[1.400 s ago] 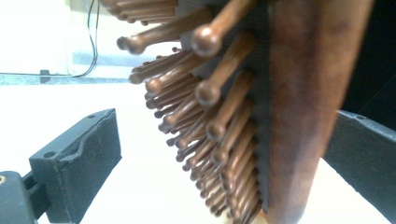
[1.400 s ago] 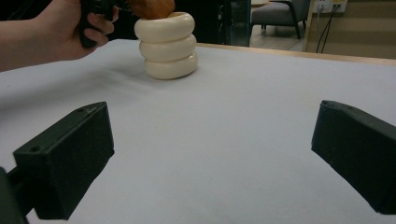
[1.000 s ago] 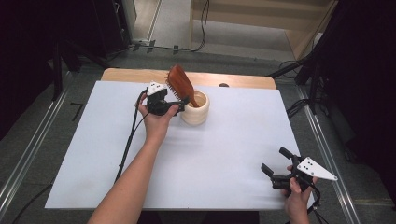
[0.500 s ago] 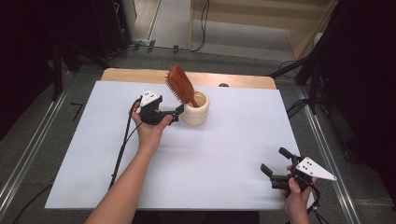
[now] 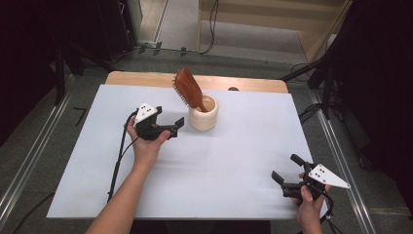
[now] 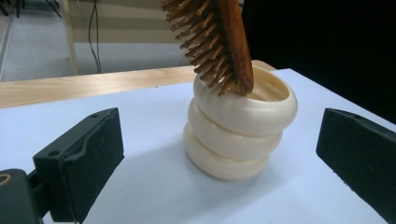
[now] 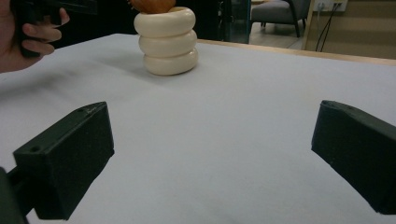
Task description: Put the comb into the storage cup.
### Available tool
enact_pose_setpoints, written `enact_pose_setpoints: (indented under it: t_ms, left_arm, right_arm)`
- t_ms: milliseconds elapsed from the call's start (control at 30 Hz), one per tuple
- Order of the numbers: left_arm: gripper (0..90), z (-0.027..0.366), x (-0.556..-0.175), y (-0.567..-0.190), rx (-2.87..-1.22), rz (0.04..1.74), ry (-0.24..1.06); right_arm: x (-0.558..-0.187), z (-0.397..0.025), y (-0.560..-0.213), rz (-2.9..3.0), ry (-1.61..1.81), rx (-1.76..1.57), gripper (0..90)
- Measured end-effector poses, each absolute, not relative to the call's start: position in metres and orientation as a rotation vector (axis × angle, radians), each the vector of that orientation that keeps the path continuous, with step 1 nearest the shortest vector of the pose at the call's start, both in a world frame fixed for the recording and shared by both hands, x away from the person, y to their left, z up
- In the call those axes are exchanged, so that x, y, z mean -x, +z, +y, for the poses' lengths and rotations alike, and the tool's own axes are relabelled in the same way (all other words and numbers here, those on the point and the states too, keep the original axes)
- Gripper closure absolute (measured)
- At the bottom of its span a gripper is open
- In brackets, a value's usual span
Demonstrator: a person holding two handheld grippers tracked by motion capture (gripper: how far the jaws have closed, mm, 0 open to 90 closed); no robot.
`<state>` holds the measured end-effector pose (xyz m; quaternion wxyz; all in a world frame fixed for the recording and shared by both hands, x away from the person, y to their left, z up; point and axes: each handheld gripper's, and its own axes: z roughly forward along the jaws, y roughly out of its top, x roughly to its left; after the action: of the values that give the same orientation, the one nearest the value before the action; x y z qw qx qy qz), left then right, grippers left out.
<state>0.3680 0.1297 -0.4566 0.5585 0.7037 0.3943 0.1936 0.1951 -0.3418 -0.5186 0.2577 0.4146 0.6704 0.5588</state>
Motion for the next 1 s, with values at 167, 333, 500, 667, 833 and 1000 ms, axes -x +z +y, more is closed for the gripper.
enact_pose_setpoints:
  t_ms: [167,333,500,667,833,1000]
  left_arm:
    - [1.1,0.141,-0.359,-0.456,-1.647,0.931,0.455]
    - [1.1,0.148,-0.349,-0.457,-1.649,0.919,0.462]
    - [1.1,0.154,-0.339,-0.457,-1.652,0.905,0.468]
    - [1.1,0.16,-0.33,-0.458,-1.659,0.892,0.48]
    - [1.1,0.168,-0.322,-0.46,-1.651,0.894,0.481]
    - [1.1,0.175,-0.315,-0.463,-1.661,0.895,0.491]
  right_arm:
    - [-0.195,-0.342,-0.519,1.817,1.514,-1.126,0.0]
    - [-0.195,-0.342,-0.519,1.816,1.515,-1.13,0.0]
    - [-0.195,-0.341,-0.519,1.815,1.511,-1.129,0.0]
    - [-0.195,-0.341,-0.519,1.814,1.511,-1.129,0.0]
    - [-0.195,-0.341,-0.519,1.814,1.51,-1.129,0.0]
    - [-0.195,-0.341,-0.519,1.813,1.508,-1.131,0.0]
